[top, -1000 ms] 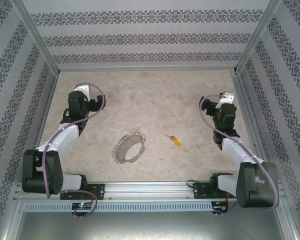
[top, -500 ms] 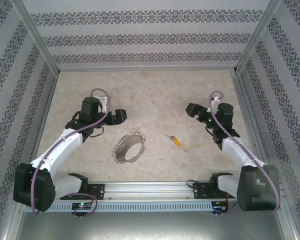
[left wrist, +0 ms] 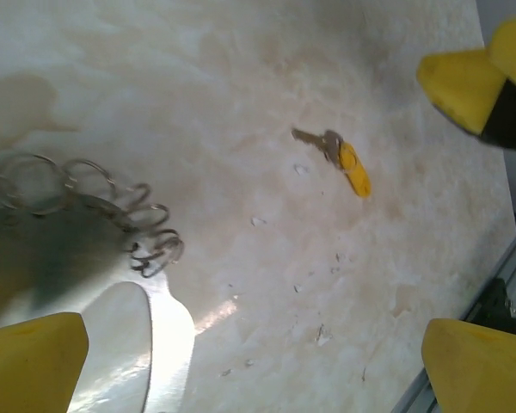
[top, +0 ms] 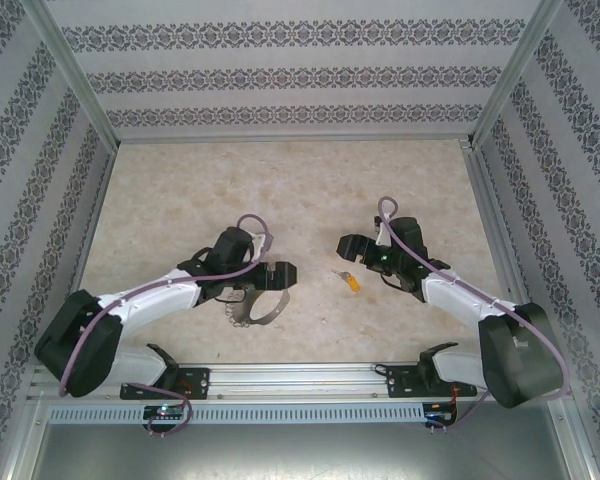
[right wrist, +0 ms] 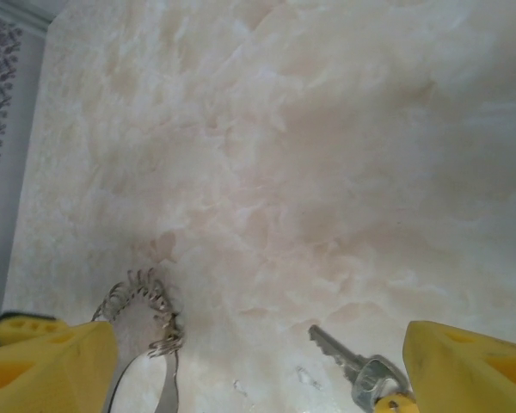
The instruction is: Put the keys on the keyring
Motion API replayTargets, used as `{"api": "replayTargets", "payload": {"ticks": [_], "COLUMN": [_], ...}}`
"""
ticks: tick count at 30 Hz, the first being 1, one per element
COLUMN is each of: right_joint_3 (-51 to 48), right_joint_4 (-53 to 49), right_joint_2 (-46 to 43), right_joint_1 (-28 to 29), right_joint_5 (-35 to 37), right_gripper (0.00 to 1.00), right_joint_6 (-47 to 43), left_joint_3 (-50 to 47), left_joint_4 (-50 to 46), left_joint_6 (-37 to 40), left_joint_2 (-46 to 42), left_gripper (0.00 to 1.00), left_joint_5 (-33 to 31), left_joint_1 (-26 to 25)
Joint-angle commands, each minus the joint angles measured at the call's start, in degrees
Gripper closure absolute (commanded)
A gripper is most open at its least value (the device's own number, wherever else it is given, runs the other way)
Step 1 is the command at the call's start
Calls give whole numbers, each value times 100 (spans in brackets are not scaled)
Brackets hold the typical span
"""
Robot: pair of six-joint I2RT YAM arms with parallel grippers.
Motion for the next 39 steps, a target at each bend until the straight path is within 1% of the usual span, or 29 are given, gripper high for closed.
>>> {"api": "replayTargets", "payload": {"ticks": [1, 7, 13, 39], "right_joint_3": [-3, -1, -32, -70], "right_joint_4": [-106, -272, -289, -386], "right_joint_2": [-2, -84, -110, -161], "right_joint_1": [24, 17, 26, 17], "right_joint_5": [380, 565, 630, 669], "right_gripper": [13, 12, 12, 11], "right_joint_6": [140, 132, 150, 72], "left_joint_3": [194, 140, 126, 517], "left_joint_4": [436, 491, 631, 799], "left_joint_6": [-103, -125, -147, 244], "left_joint_2": [302, 353, 543, 1160], "left_gripper": [0, 0, 0, 0], "left_joint_5": [89, -102, -72, -307], "left_joint_1": [-231, -443, -572, -576]}}
